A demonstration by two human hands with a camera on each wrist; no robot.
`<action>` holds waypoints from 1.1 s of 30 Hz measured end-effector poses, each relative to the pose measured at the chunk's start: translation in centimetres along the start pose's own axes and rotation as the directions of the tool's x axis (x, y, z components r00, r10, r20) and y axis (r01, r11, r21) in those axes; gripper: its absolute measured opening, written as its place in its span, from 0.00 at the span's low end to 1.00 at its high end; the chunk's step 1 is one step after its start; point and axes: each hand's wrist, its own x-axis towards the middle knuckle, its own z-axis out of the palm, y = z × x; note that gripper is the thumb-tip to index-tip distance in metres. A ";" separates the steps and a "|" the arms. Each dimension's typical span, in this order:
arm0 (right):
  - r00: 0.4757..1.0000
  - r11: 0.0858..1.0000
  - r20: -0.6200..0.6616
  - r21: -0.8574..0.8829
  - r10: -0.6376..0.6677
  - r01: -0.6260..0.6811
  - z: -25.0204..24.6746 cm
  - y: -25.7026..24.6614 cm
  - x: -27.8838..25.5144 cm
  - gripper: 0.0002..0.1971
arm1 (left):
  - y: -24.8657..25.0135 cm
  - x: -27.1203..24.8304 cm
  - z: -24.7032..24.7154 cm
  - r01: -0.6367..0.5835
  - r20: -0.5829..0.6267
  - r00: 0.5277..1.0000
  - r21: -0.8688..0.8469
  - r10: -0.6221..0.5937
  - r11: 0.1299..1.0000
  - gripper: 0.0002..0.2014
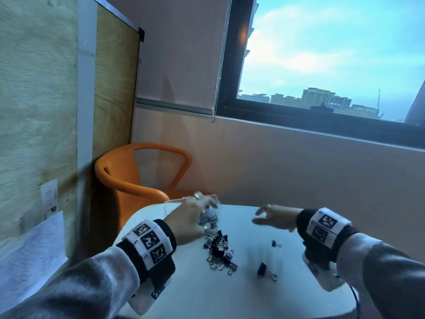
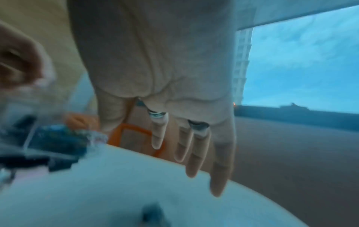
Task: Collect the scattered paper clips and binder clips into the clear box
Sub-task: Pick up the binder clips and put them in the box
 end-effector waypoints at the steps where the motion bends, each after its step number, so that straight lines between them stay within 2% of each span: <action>1: 0.999 0.999 0.032 -0.031 0.036 -0.035 0.6 1.3 0.2 0.31 | 0.6 0.2 0.6 0.011 0.103 0.995 -0.026 -0.008 1.000 0.18; 4: 0.993 0.997 0.100 0.047 0.064 -0.069 2.0 3.4 0.3 0.38 | 1.4 1.1 1.9 0.098 0.293 0.951 0.029 -0.102 0.995 0.18; 7: 0.983 1.000 0.183 0.023 0.016 -0.020 2.9 2.9 -0.3 0.41 | 1.7 1.6 2.4 0.184 0.430 0.861 0.236 -0.272 0.954 0.28; 9: 0.976 0.999 0.218 -0.043 -0.009 0.019 3.4 2.4 -0.8 0.39 | 2.1 1.7 2.8 0.224 0.493 0.796 0.297 -0.350 0.928 0.35; 10: 0.974 0.997 0.227 -0.063 -0.021 0.036 3.6 2.2 -0.9 0.37 | 2.5 1.7 3.0 0.234 0.507 0.781 0.304 -0.365 0.923 0.36; 13: 0.966 0.994 0.236 0.002 -0.103 0.105 4.3 1.9 -1.0 0.26 | 3.2 2.0 3.9 0.190 0.478 0.802 0.363 -0.357 0.912 0.34; 15: 0.956 0.985 0.248 0.112 -0.157 0.133 4.7 1.7 -1.0 0.16 | 3.6 2.3 4.1 0.176 0.457 0.820 0.372 -0.344 0.912 0.28; 17: 0.945 0.973 0.261 0.175 -0.195 0.153 4.9 1.7 -0.8 0.11 | 3.7 2.5 4.1 0.195 0.451 0.820 0.356 -0.351 0.914 0.22; 20: 0.940 0.971 0.271 0.175 -0.207 0.164 5.0 1.7 -0.6 0.12 | 3.5 2.5 4.1 0.221 0.426 0.830 0.341 -0.360 0.914 0.19; 23: 0.958 0.977 0.209 0.128 -0.197 0.173 5.4 1.7 -0.2 0.13 | 3.1 2.5 4.4 0.258 0.412 0.834 0.296 -0.366 0.920 0.17; 27: 0.988 0.989 0.067 -0.045 -0.140 0.144 6.0 1.8 0.2 0.13 | 2.2 2.6 4.4 0.330 0.412 0.825 0.204 -0.387 0.922 0.12; 29: 0.993 0.987 0.036 -0.109 -0.116 0.119 6.1 1.8 0.3 0.14 | 1.6 2.6 4.2 0.363 0.397 0.830 0.150 -0.392 0.920 0.11; 33: 0.994 0.990 0.005 -0.088 -0.108 0.108 5.9 2.1 0.3 0.18 | 0.4 2.3 3.6 0.417 0.398 0.818 0.089 -0.416 0.905 0.12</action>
